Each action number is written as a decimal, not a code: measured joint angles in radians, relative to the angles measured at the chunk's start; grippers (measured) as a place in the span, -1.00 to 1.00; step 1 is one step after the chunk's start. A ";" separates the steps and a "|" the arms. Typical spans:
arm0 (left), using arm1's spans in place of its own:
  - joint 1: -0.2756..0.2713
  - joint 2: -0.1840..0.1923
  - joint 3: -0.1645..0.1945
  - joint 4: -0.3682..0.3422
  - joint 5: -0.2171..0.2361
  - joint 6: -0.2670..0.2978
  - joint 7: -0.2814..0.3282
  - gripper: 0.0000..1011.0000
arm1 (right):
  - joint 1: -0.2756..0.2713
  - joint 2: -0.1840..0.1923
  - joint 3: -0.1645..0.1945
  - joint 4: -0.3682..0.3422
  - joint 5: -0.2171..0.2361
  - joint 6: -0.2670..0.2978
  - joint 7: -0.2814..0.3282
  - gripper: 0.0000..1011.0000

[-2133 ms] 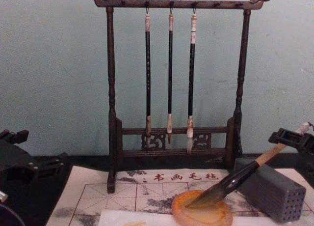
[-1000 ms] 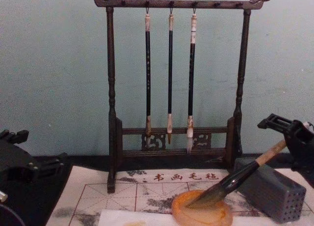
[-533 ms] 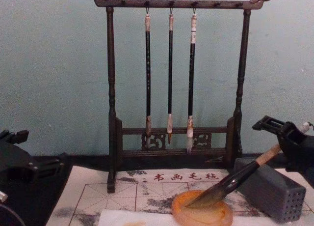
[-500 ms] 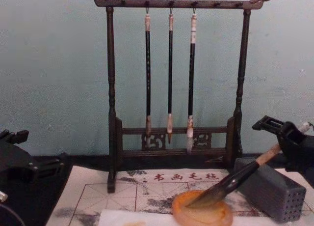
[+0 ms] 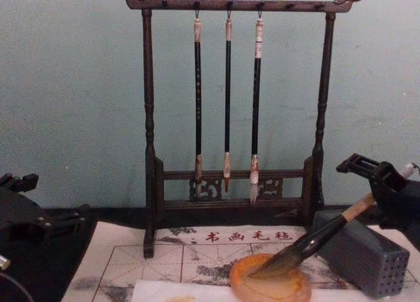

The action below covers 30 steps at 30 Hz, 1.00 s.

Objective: Pick up the brush from the inkstone, write on the paper, then place the brush back to its original position.

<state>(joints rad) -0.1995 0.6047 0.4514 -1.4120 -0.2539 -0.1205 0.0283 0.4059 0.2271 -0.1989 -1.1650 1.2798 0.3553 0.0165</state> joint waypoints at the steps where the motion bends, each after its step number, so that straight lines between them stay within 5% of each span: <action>1: 0.000 0.000 0.000 0.000 0.000 0.000 0.000 0.98 | 0.000 0.000 0.000 0.000 0.000 0.000 0.000 0.98; 11: 0.000 0.000 0.000 0.000 0.000 0.000 0.000 0.98 | 0.000 -0.001 0.002 0.000 -0.002 0.000 0.000 0.96; 16: 0.000 0.000 0.000 0.000 0.000 0.000 0.000 0.98 | 0.000 -0.001 0.002 -0.001 -0.002 0.000 0.000 0.80; 30: 0.000 0.000 0.000 0.000 0.000 0.000 0.000 0.98 | -0.001 -0.002 0.003 -0.001 -0.004 0.001 0.000 -0.13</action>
<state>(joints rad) -0.1995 0.6047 0.4514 -1.4120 -0.2539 -0.1205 0.0283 0.4052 0.2253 -0.1961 -1.1661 1.2757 0.3566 0.0166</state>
